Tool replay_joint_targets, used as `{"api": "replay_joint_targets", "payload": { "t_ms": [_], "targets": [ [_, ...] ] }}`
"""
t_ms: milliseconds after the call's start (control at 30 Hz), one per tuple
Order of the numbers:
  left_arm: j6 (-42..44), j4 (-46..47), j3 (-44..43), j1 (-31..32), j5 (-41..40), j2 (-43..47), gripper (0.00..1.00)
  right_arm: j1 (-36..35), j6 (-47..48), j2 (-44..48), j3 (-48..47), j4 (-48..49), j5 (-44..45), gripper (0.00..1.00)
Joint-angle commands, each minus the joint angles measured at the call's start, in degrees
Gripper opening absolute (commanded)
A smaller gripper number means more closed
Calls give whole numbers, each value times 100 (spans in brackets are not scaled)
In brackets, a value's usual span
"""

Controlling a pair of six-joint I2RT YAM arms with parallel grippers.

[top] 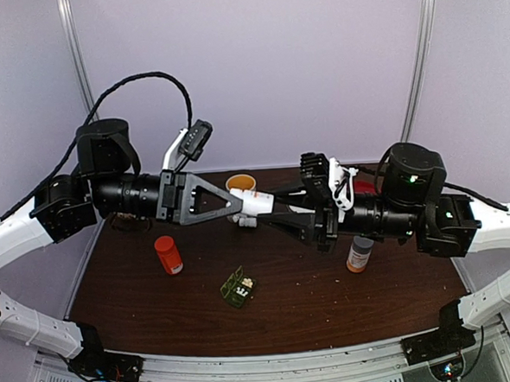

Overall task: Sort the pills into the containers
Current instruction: Pass from the right arm to the left, then place the pill bottle at the center of the board.

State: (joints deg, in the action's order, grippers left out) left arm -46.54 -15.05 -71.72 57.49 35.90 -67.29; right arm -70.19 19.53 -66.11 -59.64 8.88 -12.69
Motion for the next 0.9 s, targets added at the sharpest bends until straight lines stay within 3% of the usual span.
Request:
{"api": "replay_joint_targets", "payload": {
  "t_ms": [0, 133, 300, 533, 733, 867],
  "targets": [
    [339, -420, -108, -136, -367, 138, 17, 32, -55, 86, 181, 217, 233, 46],
    [1236, -2444, -490, -293, -1676, 262, 16, 32, -170, 227, 490, 515, 422, 61],
    [1658, -4368, -485, -695, -3339, 220, 16, 40, -318, 290, 723, 530, 590, 65],
    [2042, -4381, -87, -1240, -4070, -252, 15, 36, -766, 164, 961, 709, 618, 65],
    [2471, -4303, -698, -1849, -4565, -1425, 12, 58, -1849, -217, 994, 668, 1092, 64],
    [2833, -4225, -1438, -2173, -4408, -2304, 12, 73, -2552, -415, 956, 327, 1312, 64]
  ]
}}
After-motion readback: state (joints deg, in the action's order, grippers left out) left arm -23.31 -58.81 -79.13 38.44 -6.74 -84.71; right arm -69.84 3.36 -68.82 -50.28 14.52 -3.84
